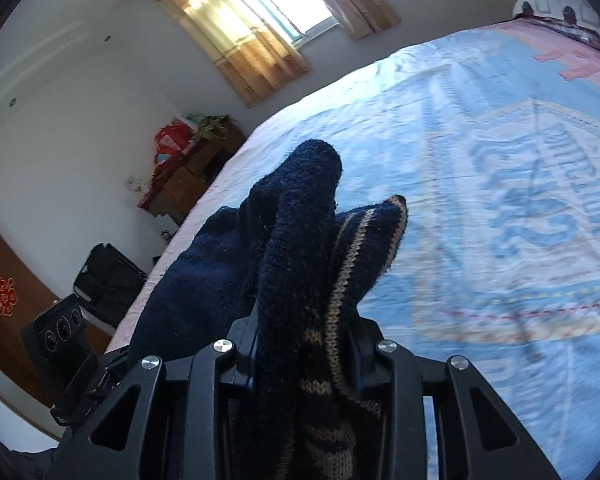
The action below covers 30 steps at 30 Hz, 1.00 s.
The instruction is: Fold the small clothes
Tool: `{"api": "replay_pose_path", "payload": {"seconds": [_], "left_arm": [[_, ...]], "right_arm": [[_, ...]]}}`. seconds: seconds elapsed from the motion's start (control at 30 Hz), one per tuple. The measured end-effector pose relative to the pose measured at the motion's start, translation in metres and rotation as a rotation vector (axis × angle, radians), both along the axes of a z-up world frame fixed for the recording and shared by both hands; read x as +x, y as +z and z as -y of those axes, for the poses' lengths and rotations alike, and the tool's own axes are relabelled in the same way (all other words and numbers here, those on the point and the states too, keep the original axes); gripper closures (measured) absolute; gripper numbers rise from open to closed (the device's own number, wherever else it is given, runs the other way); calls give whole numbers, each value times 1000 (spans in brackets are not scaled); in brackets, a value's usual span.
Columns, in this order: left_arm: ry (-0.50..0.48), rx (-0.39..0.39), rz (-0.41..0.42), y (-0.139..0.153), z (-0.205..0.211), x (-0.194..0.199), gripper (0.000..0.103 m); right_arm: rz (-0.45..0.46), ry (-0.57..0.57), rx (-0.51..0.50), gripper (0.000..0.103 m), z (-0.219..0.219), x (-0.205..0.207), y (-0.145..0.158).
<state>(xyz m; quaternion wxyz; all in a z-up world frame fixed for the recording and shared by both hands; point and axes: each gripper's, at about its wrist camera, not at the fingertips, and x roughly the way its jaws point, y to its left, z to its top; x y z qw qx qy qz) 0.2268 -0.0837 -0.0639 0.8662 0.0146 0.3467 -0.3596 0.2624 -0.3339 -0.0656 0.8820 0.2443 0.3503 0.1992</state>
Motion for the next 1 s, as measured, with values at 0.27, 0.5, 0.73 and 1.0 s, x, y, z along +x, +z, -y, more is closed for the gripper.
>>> {"api": "replay_pose_path", "payload": {"seconds": [0.27,0.5,0.73,1.0], "left_arm": [[97,24,53,20,-70,-22,61],[195,25,66,26,-130,-37,60],[285,20,61,22,-179,-43,61],[364,12,57,21,-213,-45,61]], "right_arm": [[50,95,33,69,-68,4,19],[48,195,51,69,-139,19,21],[41,283,30,69,-207,34,19],[26,362,40,69,-267,49,13]]}}
